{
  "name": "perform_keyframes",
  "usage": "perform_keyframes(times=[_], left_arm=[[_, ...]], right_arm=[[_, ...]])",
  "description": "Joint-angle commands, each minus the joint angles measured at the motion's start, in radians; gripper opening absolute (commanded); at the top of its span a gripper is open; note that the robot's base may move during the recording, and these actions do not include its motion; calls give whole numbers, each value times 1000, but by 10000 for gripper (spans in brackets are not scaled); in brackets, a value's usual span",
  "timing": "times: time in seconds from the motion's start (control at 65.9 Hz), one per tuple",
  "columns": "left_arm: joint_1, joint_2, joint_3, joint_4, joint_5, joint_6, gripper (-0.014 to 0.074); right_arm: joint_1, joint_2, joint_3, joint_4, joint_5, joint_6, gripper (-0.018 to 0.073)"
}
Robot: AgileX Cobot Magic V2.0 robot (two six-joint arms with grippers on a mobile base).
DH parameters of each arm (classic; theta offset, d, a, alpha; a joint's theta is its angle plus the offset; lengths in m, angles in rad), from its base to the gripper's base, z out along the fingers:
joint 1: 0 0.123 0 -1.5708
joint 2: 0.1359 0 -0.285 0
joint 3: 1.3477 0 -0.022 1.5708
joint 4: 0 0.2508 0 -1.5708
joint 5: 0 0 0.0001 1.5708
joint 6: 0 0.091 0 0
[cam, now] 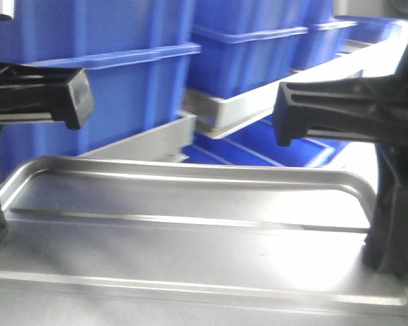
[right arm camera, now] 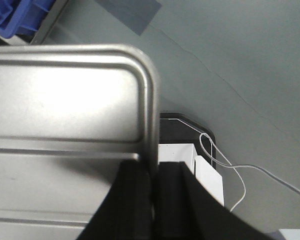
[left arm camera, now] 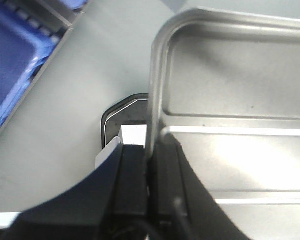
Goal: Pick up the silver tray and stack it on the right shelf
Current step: 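Hold the tray in both grippers while the base drives to another shelf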
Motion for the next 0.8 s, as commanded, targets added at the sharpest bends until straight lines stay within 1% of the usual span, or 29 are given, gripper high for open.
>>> perform_keyframes(times=[0.0, 0.486, 0.607, 0.789], left_arm=[[-6, -30, -26, 21, 19, -5, -100], [-6, -30, -26, 21, 21, -5, -100], [-6, -30, -26, 21, 55, -5, -100], [-6, -30, -26, 21, 126, -5, -100]], right_arm=[[0, -28, -21, -32, 46, -5, 52], [0, -28, -21, -32, 223, -5, 52], [0, -28, -21, -32, 266, -5, 52], [0, -28, -21, -32, 293, -5, 52]])
